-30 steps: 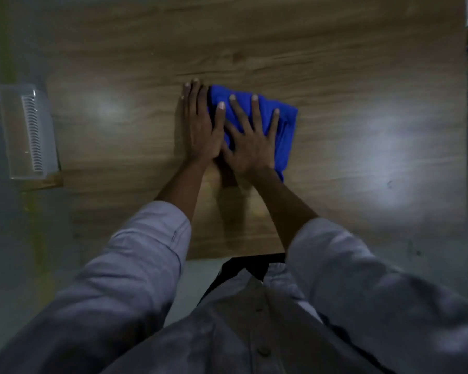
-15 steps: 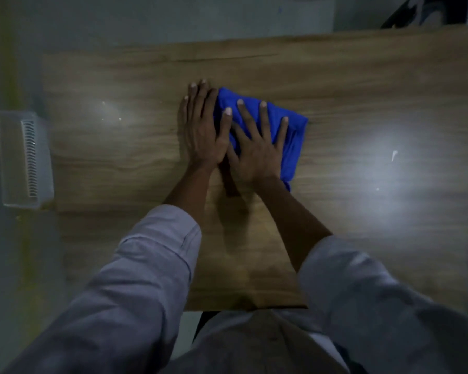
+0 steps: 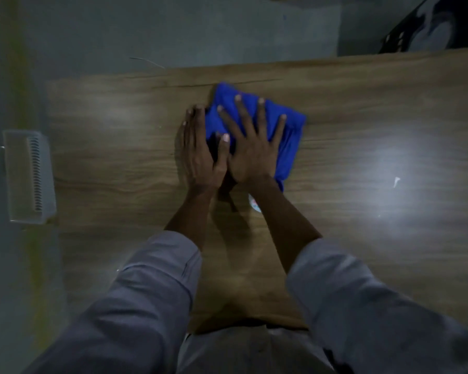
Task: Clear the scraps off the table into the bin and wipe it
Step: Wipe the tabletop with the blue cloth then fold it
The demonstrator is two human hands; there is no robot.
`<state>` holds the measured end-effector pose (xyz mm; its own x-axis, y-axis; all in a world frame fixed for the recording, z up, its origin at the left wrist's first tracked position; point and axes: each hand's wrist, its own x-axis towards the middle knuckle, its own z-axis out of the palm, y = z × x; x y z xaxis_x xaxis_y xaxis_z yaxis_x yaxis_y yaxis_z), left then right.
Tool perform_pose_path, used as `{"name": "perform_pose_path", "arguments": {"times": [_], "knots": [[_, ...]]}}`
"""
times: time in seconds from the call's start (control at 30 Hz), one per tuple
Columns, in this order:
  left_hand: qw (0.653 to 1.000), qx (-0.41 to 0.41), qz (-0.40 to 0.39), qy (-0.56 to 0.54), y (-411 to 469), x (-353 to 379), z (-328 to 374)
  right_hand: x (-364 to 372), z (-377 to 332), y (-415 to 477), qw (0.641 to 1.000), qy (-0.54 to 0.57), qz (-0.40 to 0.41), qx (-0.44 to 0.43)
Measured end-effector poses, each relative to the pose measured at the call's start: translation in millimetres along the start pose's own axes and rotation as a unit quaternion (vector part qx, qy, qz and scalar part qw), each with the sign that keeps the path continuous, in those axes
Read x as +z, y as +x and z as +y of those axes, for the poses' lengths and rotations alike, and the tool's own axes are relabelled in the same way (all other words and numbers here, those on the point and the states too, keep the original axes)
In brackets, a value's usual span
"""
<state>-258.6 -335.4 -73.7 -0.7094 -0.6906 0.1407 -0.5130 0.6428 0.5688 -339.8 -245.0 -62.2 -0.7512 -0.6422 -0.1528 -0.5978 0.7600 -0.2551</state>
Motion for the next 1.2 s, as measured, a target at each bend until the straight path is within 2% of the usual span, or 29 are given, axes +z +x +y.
{"name": "perform_pose_path", "arguments": {"times": [0.03, 0.1, 0.23, 0.3, 0.37, 0.43, 0.5, 0.57, 0.6, 0.67, 0.77, 0.87, 0.93, 1.07, 1.1, 1.2], "knots": [[1.000, -0.003, 0.001, -0.014, -1, 0, 0, 0, 3, -15, 0.999, -0.010, -0.008, -0.039], [1.000, 0.004, -0.001, -0.019, -1, 0, -1, -4, 25, -36, 0.999, -0.020, -0.010, -0.047], [1.000, 0.027, 0.000, -0.007, 0, 3, -1, -17, 64, -9, 0.996, 0.002, 0.007, 0.084], [1.000, 0.020, -0.001, -0.011, -1, 3, -1, -21, 59, 28, 0.990, 0.021, 0.027, 0.137], [1.000, 0.018, -0.006, -0.015, -1, 3, -3, -20, 38, 62, 0.987, 0.028, 0.035, 0.153], [0.999, 0.018, -0.010, -0.030, 1, 3, -4, -13, 10, 80, 0.993, 0.023, 0.017, 0.112], [0.997, -0.004, -0.001, -0.076, 0, 1, -2, -5, -12, 71, 1.000, 0.002, 0.002, 0.015], [0.991, -0.040, 0.009, -0.130, -1, -2, -1, -2, -11, 40, 0.996, -0.025, -0.012, -0.081], [0.989, -0.049, 0.012, -0.140, -1, -3, 0, -3, 0, 23, 0.994, -0.028, -0.015, -0.100], [0.990, -0.041, 0.010, -0.137, -1, -2, 0, -11, 34, 1, 0.997, -0.029, -0.010, -0.073], [0.991, -0.026, 0.008, -0.129, -1, -1, 1, -25, 74, 19, 0.999, -0.011, 0.002, 0.037], [0.994, -0.004, 0.013, -0.110, -1, 0, -2, -29, 59, 64, 0.994, 0.018, 0.018, 0.108], [0.995, 0.021, 0.013, -0.100, 1, 0, -4, -21, 27, 74, 0.996, 0.015, 0.007, 0.088], [0.991, 0.008, 0.027, -0.129, 0, 0, -6, -4, -2, 18, 0.990, -0.044, -0.035, -0.127], [0.990, 0.005, 0.031, -0.134, -1, 0, -6, -4, 8, -1, 0.987, -0.050, -0.036, -0.147], [0.989, 0.020, 0.042, -0.139, -3, 0, -4, -10, 55, -39, 0.995, -0.041, -0.020, -0.089]]}}
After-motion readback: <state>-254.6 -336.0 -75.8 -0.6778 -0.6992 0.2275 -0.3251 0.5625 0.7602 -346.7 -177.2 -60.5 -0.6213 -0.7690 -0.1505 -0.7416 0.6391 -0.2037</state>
